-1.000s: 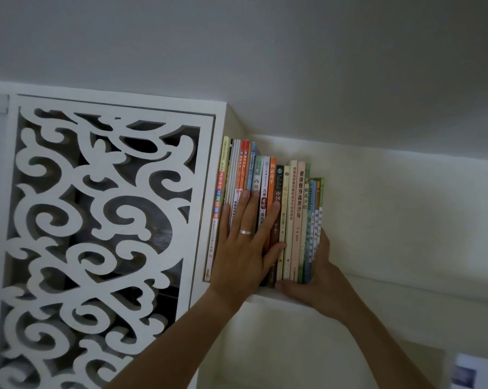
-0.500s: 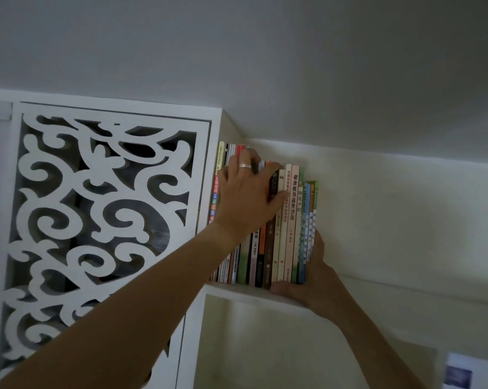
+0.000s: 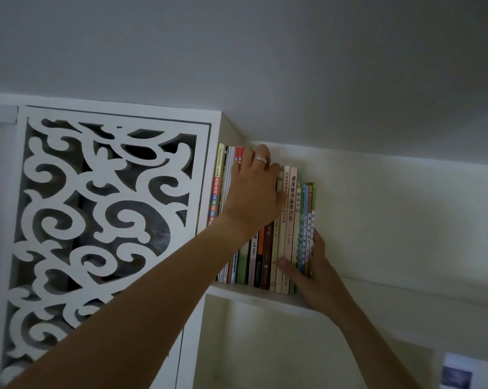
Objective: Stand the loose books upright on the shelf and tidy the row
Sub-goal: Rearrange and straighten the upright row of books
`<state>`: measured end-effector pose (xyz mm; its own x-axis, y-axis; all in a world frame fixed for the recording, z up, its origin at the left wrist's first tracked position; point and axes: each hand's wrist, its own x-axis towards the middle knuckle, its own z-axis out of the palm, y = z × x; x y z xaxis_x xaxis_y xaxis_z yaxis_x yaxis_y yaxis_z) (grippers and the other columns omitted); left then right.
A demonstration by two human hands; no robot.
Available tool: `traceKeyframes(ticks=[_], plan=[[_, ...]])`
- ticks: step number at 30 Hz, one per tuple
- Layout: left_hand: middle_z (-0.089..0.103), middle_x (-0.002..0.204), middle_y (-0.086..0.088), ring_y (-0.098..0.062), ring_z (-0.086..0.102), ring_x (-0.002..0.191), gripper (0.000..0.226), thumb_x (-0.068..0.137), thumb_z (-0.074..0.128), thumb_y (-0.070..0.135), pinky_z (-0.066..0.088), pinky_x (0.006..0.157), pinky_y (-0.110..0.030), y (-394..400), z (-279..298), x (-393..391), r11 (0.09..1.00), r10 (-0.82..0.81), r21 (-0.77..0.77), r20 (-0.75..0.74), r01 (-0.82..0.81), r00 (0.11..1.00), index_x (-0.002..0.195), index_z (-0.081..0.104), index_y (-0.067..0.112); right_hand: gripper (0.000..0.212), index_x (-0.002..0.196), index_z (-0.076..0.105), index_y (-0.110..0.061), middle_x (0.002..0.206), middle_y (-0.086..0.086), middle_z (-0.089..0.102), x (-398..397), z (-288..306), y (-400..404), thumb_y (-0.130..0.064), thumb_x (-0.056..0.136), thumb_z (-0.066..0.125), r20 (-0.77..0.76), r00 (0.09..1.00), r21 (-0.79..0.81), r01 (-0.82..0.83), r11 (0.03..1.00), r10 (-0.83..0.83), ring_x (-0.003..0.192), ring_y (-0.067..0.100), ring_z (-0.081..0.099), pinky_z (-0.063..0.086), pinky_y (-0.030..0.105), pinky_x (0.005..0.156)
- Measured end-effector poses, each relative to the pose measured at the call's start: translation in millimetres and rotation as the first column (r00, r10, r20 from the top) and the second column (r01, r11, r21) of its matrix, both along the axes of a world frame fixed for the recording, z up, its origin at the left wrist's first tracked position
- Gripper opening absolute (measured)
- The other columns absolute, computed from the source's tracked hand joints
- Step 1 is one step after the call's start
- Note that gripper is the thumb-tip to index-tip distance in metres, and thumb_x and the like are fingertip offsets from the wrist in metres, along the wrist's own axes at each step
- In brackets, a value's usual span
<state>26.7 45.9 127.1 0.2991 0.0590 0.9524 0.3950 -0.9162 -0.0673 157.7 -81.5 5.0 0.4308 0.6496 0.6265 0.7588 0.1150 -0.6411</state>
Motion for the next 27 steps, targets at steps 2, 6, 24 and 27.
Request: traceKeyframes(ticks=[2, 6, 24, 27], plan=[[0.048, 0.129, -0.005, -0.023, 0.042, 0.124, 0.04, 0.09, 0.068, 0.044, 0.039, 0.103, -0.038, -2.8, -4.9, -0.3, 0.997, -0.056, -0.042, 0.06, 0.059, 0.997, 0.122, 0.066, 0.019, 0.081, 0.148, 0.018, -0.048, 0.13, -0.031, 0.052, -0.6, 1.2, -1.6, -0.058, 0.085, 0.067, -0.009, 0.999, 0.049, 0.033, 0.998, -0.033, 0.112, -0.017, 0.055, 0.047, 0.01, 0.087], [0.053, 0.125, -0.006, -0.012, 0.05, 0.107, 0.034, 0.096, 0.068, 0.031, 0.047, 0.095, -0.028, -14.2, -19.4, 0.9, 0.947, -0.242, -0.175, 0.154, 0.267, 0.958, 0.128, 0.061, 0.02, 0.071, 0.143, 0.029, -0.051, 0.119, -0.04, 0.048, 0.3, 3.4, -7.1, -0.057, 0.084, 0.066, -0.036, 0.997, 0.094, 0.071, 0.993, -0.068, 0.101, -0.02, 0.052, 0.047, 0.014, 0.087], [0.064, 0.114, 0.001, -0.006, 0.062, 0.091, 0.028, 0.102, 0.055, 0.04, 0.061, 0.076, -0.025, -39.2, -81.4, 13.7, 0.857, -0.188, -0.385, 0.387, 0.344, 0.903, 0.12, 0.053, 0.02, 0.065, 0.146, 0.036, -0.047, 0.122, -0.028, 0.054, 7.4, 1.8, -12.2, -0.048, 0.089, 0.068, -0.123, 0.992, 0.112, 0.05, 0.992, -0.036, 0.105, -0.009, 0.056, 0.046, 0.016, 0.079], [0.062, 0.114, 0.0, -0.012, 0.068, 0.091, 0.036, 0.099, 0.043, 0.051, 0.063, 0.068, -0.029, -48.3, -90.5, 12.7, 0.846, -0.216, -0.366, 0.43, 0.389, 0.876, 0.119, 0.044, 0.022, 0.053, 0.145, 0.038, -0.046, 0.123, -0.017, 0.055, 8.8, 2.4, -11.0, -0.046, 0.097, 0.059, -0.18, 0.983, 0.111, 0.045, 0.993, -0.025, 0.106, -0.005, 0.056, 0.044, 0.013, 0.071]])
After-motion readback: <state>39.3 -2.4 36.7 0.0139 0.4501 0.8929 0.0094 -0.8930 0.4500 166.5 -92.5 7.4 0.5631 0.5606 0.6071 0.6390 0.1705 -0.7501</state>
